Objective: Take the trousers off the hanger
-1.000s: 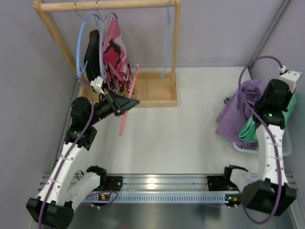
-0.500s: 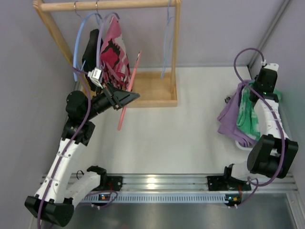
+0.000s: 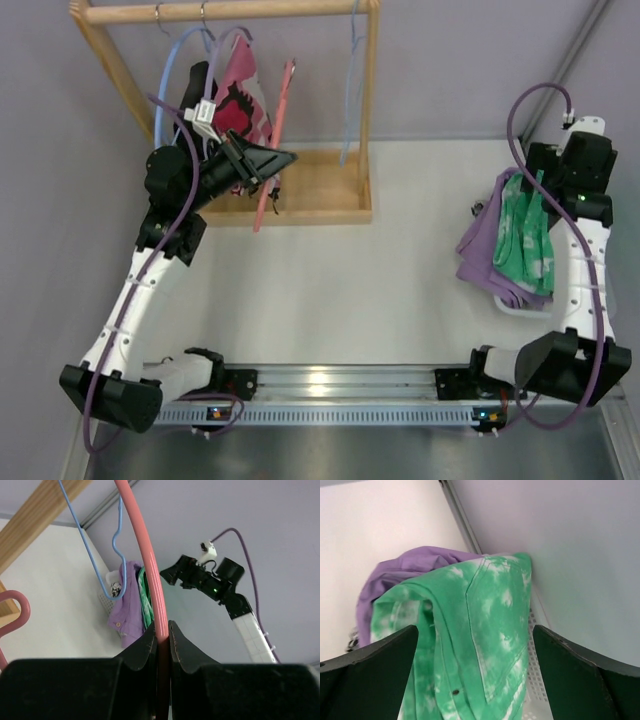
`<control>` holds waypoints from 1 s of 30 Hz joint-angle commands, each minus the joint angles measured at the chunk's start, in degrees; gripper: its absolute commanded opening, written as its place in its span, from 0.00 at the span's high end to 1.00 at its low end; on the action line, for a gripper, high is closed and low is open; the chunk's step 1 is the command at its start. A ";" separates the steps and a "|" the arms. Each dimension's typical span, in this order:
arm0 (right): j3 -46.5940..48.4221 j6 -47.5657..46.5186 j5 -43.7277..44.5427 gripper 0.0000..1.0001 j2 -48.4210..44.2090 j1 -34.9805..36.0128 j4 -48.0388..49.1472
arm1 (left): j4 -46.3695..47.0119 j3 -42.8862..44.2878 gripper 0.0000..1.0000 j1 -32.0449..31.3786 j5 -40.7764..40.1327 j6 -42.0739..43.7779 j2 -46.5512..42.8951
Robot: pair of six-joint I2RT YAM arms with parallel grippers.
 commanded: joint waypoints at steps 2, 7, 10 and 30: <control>5.75 -0.73 -5.28 0.01 -5.13 -0.82 -8.71 | 11.31 4.77 1.00 -0.35 -3.65 -3.01 3.00; 9.43 -0.82 -8.45 0.00 -9.00 -0.73 -12.85 | 14.23 10.13 1.00 -0.53 -4.10 -8.90 10.46; 11.63 -1.00 -12.48 0.01 -10.41 -0.73 -15.92 | 14.58 13.74 1.00 -1.40 -4.97 -7.86 13.19; 17.44 4.10 -24.54 0.01 -13.05 -0.73 -19.88 | 16.87 26.23 1.00 -6.77 -7.00 -2.67 24.45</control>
